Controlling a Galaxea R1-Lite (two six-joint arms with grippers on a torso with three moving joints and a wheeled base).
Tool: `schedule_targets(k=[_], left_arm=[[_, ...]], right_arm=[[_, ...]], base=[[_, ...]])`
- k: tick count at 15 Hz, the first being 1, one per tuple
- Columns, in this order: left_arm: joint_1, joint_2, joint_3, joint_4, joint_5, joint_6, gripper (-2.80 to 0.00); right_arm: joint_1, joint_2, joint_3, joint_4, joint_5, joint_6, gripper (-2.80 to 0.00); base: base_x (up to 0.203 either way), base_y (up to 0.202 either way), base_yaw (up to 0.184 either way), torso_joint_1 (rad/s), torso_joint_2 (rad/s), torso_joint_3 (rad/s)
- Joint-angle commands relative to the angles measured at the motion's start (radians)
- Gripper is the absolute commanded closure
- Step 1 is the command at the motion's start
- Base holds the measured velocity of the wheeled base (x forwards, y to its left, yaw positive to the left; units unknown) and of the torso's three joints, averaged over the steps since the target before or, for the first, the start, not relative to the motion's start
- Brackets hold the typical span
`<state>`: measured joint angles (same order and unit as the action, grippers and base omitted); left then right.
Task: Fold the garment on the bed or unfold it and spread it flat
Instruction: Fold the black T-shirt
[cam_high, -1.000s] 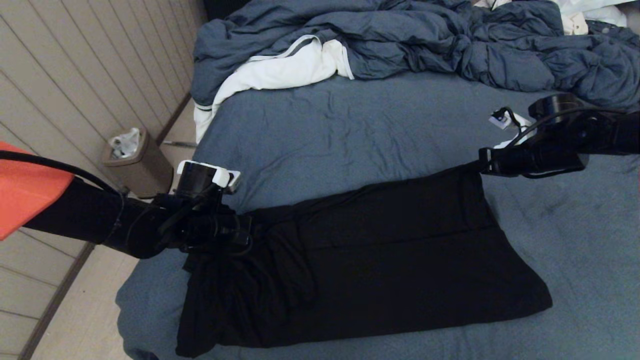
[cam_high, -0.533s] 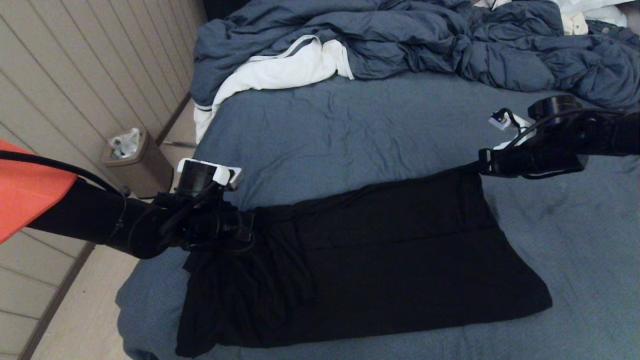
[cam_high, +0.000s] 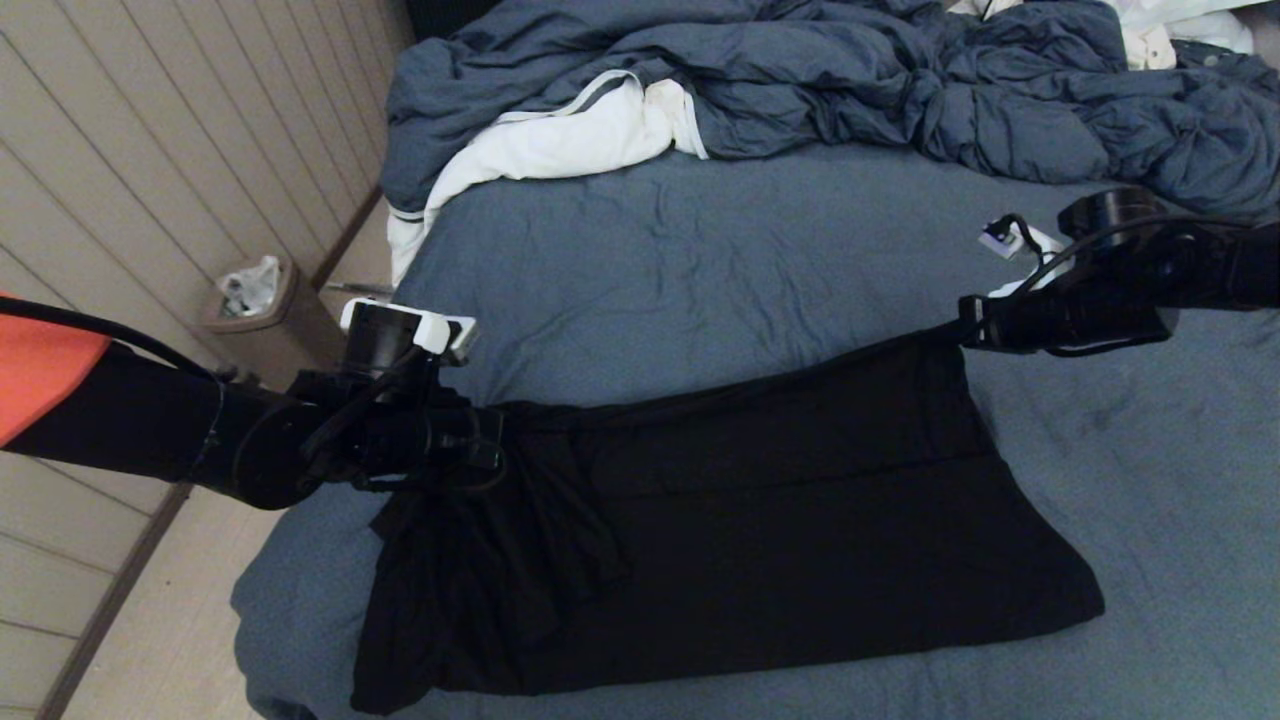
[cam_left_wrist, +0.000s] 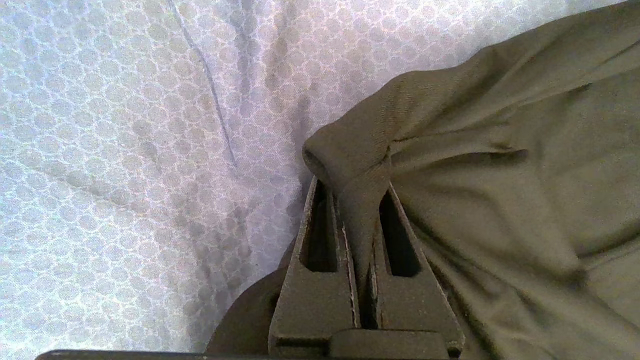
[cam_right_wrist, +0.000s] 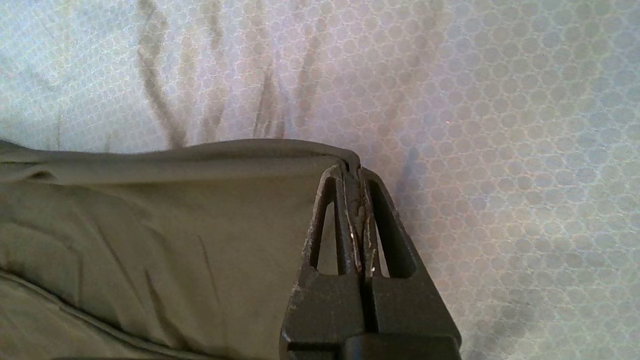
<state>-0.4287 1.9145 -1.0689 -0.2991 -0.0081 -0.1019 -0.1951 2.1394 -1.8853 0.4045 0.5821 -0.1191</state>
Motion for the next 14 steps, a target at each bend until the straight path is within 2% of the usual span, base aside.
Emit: schedule_targets(k=[1,14], left_arm=[[0.001,-0.019,-0.005,0.002,0.000,-0.001,0.00],[0.008,0.037,-0.234,0.128,0.009,0.001,0.00]], right_arm=[[0.000,-0.004,0.000,0.002,0.004,-0.001,0.00],[0.002,0.039,-0.062,-0.006,-0.004,0.014,0.00]], base=[[0.000,0.000,0.000,0.000,0.00,0.000],[0.000,0.000,0.000,0.000,0.00,0.000]])
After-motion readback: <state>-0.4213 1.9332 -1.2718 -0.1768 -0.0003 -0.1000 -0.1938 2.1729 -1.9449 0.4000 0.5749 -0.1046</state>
